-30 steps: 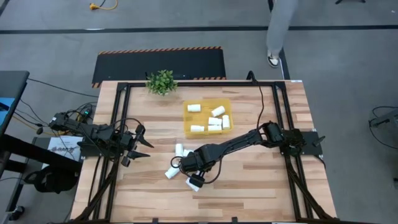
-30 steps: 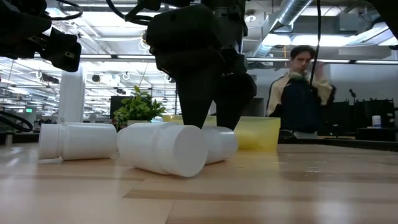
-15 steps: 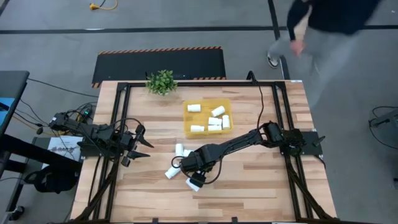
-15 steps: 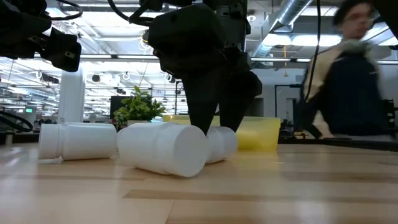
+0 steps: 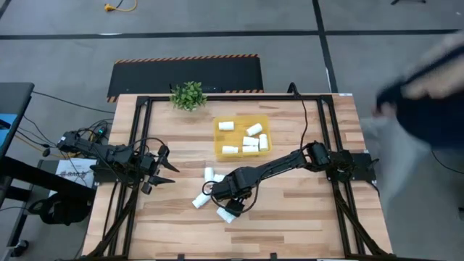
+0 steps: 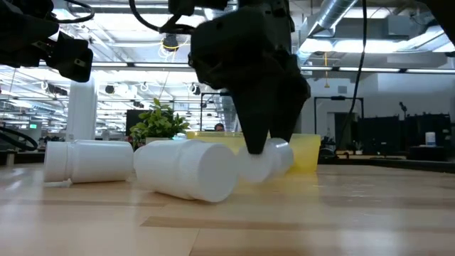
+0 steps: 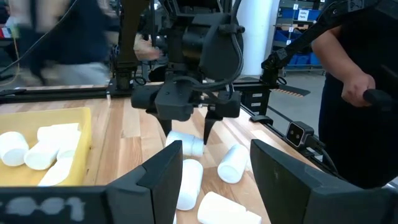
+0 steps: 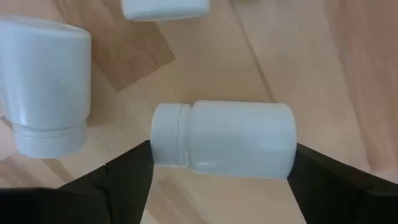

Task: Pick and place pill bottles into a basket
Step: Put the white pill bottle into the yellow bin

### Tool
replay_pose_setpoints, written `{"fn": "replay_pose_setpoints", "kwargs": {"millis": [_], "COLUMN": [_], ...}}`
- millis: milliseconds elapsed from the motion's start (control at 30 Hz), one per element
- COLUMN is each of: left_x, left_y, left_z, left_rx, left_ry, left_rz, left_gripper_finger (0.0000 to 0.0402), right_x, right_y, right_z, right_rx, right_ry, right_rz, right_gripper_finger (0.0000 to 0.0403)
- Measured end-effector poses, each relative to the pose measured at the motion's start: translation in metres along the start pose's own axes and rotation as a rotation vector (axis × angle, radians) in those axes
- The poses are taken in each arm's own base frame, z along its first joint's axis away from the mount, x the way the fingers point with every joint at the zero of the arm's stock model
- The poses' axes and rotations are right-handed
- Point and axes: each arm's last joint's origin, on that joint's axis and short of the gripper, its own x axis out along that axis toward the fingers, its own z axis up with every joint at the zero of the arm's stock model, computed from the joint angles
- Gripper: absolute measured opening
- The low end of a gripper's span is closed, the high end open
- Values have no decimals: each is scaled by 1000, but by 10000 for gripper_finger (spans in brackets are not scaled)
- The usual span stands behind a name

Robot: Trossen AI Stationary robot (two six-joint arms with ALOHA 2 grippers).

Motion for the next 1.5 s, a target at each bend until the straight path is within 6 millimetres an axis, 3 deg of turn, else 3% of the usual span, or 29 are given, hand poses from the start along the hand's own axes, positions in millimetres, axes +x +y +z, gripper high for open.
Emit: {"fn": "replay_pose_setpoints", "kwargs": {"millis": [500, 900, 1200, 1500], "left_x": [0, 0, 0, 0], "left_y": [0, 0, 0, 0], "left_z": [0, 0, 0, 0], "left_rx": [0, 0, 0, 0], "left_ry": [0, 0, 0, 0], "left_rz": [-1, -1, 0, 0], "left_gripper_finger": [177, 177, 177, 177], "right_x": [-55, -108, -114, -118], "right_y": [-32, -101, -155, -184], "right_z": [25, 68, 99, 114], "right_rx": [44, 219, 518, 746], "right_ry": [8, -100, -162, -229], "right_rz": [-7, 62, 153, 197], "right_gripper_finger": [321, 322, 322, 322]}}
